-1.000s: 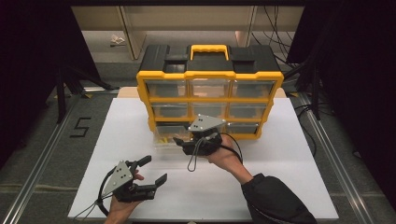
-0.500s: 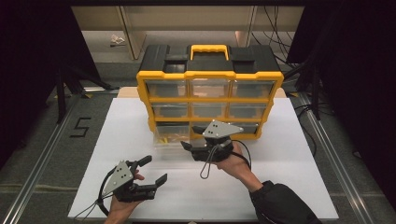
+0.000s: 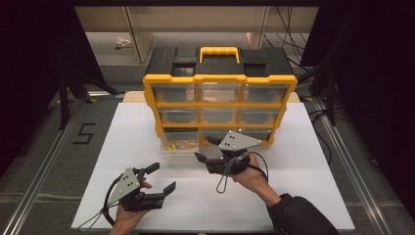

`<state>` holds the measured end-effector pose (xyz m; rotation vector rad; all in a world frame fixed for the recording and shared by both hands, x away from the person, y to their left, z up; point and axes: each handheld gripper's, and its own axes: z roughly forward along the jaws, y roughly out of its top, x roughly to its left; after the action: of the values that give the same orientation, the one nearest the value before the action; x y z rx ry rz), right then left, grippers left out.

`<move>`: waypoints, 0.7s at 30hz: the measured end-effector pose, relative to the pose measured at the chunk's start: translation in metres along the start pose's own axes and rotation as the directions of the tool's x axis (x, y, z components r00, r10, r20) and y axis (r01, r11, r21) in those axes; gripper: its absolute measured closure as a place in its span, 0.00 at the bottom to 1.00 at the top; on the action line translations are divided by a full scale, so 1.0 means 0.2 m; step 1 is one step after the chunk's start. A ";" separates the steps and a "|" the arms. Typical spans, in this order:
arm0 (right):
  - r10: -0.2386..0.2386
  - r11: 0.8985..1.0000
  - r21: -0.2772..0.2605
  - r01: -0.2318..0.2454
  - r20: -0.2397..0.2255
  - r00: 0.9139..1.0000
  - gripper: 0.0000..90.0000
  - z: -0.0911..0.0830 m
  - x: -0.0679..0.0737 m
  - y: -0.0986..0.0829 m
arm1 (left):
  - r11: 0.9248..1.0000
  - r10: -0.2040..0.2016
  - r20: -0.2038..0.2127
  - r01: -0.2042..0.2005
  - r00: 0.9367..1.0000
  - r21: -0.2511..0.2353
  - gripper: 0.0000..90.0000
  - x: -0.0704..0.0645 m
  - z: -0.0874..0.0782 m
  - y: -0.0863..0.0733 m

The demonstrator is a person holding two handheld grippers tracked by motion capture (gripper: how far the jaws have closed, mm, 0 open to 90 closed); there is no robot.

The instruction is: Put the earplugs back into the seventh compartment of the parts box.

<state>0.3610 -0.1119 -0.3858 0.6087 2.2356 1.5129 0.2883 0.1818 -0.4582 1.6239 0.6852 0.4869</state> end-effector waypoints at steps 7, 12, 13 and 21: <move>0.022 0.999 -0.028 -0.021 0.020 1.000 0.41 -0.08 -0.01 -0.02 | 1.000 0.009 0.007 -0.009 1.000 -0.004 0.19 -0.01 0.00 0.00; 0.025 0.999 -0.033 -0.024 0.025 0.999 0.41 -0.11 -0.01 -0.03 | 1.000 0.008 0.009 -0.008 1.000 -0.004 0.19 -0.01 0.00 0.00; 0.024 0.999 -0.033 -0.023 0.026 0.999 0.41 -0.11 -0.01 -0.04 | 1.000 0.008 0.010 -0.008 1.000 -0.003 0.19 -0.01 0.00 0.00; 0.023 0.999 -0.030 -0.022 0.027 0.999 0.41 -0.12 0.00 -0.06 | 1.000 0.008 0.010 -0.008 1.000 -0.001 0.19 -0.01 0.01 0.00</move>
<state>0.3462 -0.1349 -0.3892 0.6443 2.1891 1.5367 0.2881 0.1798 -0.4577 1.6276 0.6710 0.4841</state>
